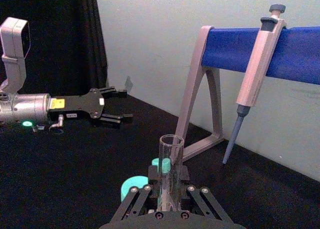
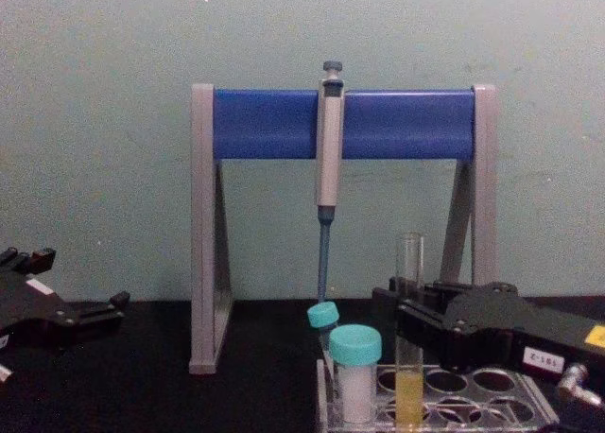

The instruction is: Pick up the test tube from the test tube rack, shake it, then place it back into the test tube rack.

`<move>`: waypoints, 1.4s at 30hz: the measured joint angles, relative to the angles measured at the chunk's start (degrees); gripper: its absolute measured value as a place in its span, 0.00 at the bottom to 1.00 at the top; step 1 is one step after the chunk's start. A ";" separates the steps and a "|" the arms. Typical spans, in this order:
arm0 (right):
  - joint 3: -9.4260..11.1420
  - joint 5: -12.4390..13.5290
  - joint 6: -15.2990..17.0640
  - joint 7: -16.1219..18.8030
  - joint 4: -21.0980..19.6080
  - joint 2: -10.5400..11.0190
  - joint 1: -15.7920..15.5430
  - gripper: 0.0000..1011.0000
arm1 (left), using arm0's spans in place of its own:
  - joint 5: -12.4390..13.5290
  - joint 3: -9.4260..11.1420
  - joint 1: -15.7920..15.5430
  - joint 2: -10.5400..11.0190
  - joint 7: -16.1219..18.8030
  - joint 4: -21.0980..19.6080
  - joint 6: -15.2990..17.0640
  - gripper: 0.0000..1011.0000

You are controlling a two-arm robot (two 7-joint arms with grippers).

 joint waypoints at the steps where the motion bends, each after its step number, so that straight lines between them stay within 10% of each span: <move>1: 0.00 0.00 0.01 0.01 0.00 0.00 0.00 0.23 | 0.00 0.00 0.00 0.00 0.00 0.00 0.00 0.99; 22: -0.07 0.01 0.11 0.10 -0.03 0.08 0.05 0.28 | 0.00 0.00 0.00 0.00 0.00 0.00 0.00 0.99; 42: -0.06 0.05 0.09 0.15 -0.03 0.07 0.05 0.92 | 0.00 0.00 0.00 0.00 0.00 0.00 0.00 0.99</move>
